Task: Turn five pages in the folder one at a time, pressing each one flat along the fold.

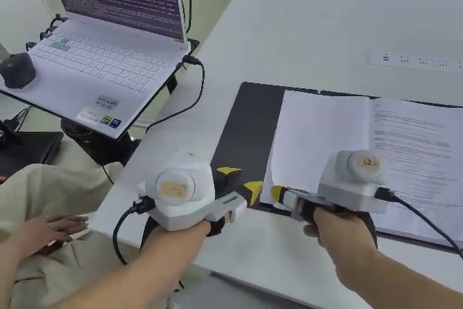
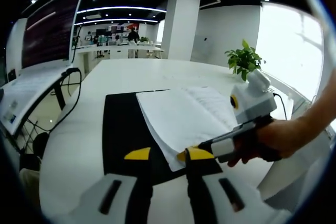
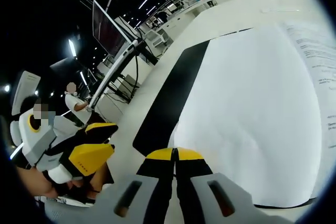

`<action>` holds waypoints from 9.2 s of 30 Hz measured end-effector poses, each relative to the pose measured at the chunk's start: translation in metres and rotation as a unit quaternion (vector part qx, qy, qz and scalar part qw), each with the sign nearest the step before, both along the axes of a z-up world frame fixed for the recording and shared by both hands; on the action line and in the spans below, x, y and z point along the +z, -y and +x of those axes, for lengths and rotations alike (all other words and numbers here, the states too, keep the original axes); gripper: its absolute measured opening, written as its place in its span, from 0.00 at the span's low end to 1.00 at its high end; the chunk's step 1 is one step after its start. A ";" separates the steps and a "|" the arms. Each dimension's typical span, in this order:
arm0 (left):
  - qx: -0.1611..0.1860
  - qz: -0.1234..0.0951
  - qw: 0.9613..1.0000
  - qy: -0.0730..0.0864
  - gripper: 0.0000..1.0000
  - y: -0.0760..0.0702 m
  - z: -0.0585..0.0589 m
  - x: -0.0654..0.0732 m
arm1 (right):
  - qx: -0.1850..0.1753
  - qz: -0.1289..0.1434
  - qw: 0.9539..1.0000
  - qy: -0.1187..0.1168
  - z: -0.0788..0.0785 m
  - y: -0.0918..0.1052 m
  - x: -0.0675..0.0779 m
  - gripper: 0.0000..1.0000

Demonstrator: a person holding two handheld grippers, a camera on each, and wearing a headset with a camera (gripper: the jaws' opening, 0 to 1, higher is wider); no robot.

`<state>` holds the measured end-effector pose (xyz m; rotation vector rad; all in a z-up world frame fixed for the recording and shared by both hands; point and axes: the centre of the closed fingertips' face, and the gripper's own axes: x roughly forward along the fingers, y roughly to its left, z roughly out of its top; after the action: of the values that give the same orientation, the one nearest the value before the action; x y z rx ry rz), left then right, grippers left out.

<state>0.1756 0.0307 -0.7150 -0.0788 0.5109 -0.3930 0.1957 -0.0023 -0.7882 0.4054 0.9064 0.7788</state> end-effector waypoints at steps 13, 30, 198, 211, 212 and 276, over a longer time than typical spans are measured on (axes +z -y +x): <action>0.006 0.006 1.000 -0.005 0.23 -0.002 0.010 -0.007 | -0.006 0.026 1.000 -0.003 -0.006 -0.005 0.000 0.04; -0.076 0.058 0.995 -0.036 0.19 0.056 0.032 -0.056 | 0.004 0.014 0.995 0.103 0.011 0.107 0.043 0.04; -0.072 0.104 0.992 0.007 0.14 0.050 0.029 -0.071 | -0.121 0.220 0.943 -0.219 0.039 0.140 0.008 0.00; -0.072 0.104 0.992 0.007 0.14 0.050 0.030 -0.073 | -0.106 0.221 0.942 -0.230 0.006 0.142 0.007 0.00; -0.072 0.104 0.992 0.006 0.14 0.050 0.030 -0.073 | -0.105 0.221 0.942 -0.231 0.002 0.142 0.006 0.00; -0.033 0.002 0.999 -0.028 0.97 0.062 -0.039 0.042 | -0.163 -0.125 0.965 0.164 -0.058 0.295 0.107 1.00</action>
<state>0.1369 -0.0318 -0.6731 -0.0695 0.5699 -0.4554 0.1372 -0.2971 -0.6817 0.1872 0.5959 0.4049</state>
